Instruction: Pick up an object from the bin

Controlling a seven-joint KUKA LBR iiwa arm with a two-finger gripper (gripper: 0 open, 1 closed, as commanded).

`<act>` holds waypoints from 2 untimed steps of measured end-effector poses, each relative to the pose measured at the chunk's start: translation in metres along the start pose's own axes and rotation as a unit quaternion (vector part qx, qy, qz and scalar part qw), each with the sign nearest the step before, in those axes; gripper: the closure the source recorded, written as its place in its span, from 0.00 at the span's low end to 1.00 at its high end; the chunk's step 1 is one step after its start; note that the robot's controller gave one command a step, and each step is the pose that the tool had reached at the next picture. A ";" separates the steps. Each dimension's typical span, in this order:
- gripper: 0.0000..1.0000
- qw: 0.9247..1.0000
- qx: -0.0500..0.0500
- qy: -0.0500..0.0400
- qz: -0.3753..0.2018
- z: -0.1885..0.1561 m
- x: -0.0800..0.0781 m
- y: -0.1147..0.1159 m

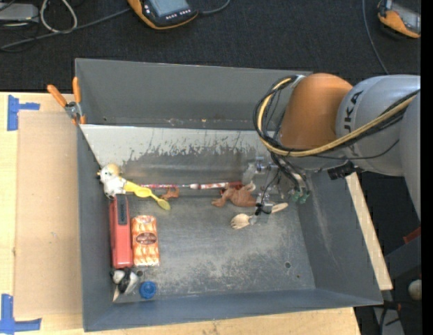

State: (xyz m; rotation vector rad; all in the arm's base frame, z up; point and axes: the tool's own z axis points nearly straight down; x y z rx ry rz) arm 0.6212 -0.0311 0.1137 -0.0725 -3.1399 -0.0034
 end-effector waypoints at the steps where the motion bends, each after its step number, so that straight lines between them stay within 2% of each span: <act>1: 1.00 1.000 0.000 -0.003 -0.026 0.042 -0.003 -0.002; 2: 1.00 1.000 0.000 -0.003 -0.026 0.042 -0.003 -0.002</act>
Offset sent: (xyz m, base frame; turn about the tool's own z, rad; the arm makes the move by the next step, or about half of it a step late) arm 0.0000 0.0000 0.0000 0.0000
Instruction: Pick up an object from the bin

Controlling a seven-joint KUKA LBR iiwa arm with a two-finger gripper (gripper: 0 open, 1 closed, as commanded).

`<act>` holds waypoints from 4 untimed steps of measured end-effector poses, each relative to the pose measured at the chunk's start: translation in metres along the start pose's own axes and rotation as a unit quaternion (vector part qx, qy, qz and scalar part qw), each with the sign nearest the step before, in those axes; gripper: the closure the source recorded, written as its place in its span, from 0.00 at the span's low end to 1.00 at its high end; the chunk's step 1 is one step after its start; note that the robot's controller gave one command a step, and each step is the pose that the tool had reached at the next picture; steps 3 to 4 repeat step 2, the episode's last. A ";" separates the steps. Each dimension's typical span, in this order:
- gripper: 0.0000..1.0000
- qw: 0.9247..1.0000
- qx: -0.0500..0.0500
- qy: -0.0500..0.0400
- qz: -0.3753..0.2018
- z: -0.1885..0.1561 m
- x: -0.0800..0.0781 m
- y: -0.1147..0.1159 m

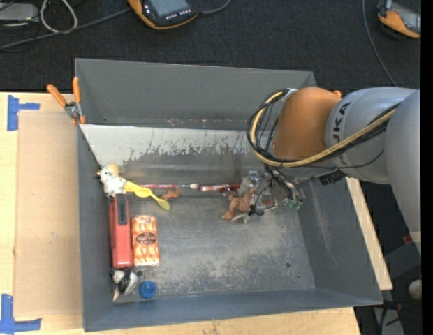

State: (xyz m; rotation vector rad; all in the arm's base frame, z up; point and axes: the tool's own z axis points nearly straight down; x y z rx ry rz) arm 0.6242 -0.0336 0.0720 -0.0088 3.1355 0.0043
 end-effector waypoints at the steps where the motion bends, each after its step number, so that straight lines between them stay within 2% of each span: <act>1: 1.00 1.000 -0.001 0.004 -0.014 -0.069 0.016 -0.003; 2: 1.00 1.000 -0.001 0.004 -0.003 -0.146 0.013 0.011; 4: 1.00 1.000 -0.001 0.004 -0.003 -0.146 0.013 0.011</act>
Offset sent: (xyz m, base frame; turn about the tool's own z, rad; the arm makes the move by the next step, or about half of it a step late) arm -0.0111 0.0231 0.2005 0.0174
